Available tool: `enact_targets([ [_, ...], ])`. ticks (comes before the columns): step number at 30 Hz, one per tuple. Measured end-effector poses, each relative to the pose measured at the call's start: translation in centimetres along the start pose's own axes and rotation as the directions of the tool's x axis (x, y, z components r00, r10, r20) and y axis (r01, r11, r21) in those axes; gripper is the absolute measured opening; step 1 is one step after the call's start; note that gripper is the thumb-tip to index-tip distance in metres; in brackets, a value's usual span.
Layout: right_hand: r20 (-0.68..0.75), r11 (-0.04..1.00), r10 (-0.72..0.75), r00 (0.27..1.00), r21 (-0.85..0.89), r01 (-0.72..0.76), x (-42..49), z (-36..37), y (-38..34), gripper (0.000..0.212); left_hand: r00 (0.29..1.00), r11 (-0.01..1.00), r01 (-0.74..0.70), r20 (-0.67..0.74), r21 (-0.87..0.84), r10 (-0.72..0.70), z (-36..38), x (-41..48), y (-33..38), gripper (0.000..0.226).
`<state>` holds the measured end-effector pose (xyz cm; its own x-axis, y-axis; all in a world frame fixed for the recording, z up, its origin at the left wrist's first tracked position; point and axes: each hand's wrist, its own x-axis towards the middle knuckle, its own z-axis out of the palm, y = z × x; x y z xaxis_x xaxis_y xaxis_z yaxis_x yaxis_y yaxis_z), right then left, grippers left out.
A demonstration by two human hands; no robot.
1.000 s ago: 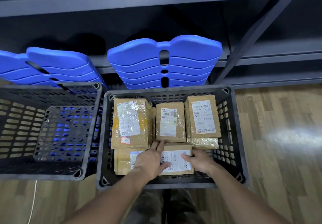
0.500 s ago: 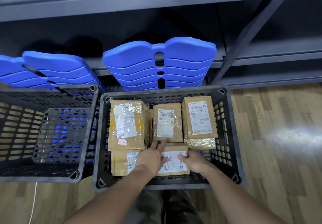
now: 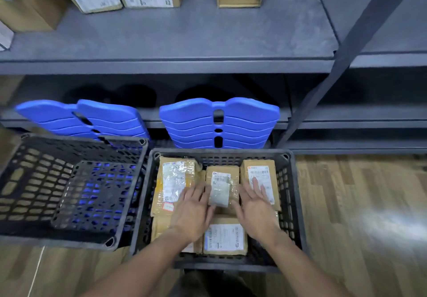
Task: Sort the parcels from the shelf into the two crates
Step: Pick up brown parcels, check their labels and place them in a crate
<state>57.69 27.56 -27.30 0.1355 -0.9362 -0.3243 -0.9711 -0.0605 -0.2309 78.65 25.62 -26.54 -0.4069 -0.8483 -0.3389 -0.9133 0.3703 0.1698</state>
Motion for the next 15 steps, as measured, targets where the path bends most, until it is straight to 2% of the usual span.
enact_targets([
  [1, 0.071, 1.0, -0.007, 0.997, -0.009, 0.007, 0.3, -1.2, -0.2, 0.099, 0.997, 0.999, 0.045, 0.06, 0.007, -0.046, -0.8, 0.2, -0.3, 0.066],
  [3, 0.098, 1.0, -0.01, 0.995, -0.001, 0.01, 0.9, -3.5, -0.6, 0.098, 0.988, 0.994, 0.104, 0.115, 0.029, -0.107, -2.7, 0.3, -0.8, 0.073],
  [5, 0.034, 1.0, -0.019, 0.999, -0.014, 0.019, 1.4, -5.6, -1.0, 0.08, 0.986, 0.989, 0.141, 0.086, 0.047, -0.145, -4.5, 0.4, -1.0, 0.09],
  [7, 0.019, 0.999, -0.029, 0.999, -0.03, 0.03, 1.8, -7.2, -1.5, 0.075, 0.982, 0.983, 0.177, 0.063, 0.048, -0.18, -5.9, 0.3, -1.6, 0.105],
  [9, -0.008, 0.998, -0.04, 0.999, -0.048, 0.039, 2.1, -9.1, -2.2, 0.08, 0.976, 0.976, 0.219, 0.004, 0.011, -0.219, -7.6, 0.3, -2.2, 0.113],
  [13, -0.064, 0.998, -0.07, 0.996, 0.0, 0.07, 3.4, -13.1, -4.0, 0.103, 0.959, 0.964, 0.266, -0.099, -0.014, -0.266, -11.9, 0.1, -3.6, 0.119],
  [15, -0.114, 0.996, -0.087, 0.99, 0.022, 0.09, 4.3, -14.7, -4.9, 0.099, 0.948, 0.957, 0.288, -0.132, -0.036, -0.29, -13.7, 0.1, -4.8, 0.118],
])
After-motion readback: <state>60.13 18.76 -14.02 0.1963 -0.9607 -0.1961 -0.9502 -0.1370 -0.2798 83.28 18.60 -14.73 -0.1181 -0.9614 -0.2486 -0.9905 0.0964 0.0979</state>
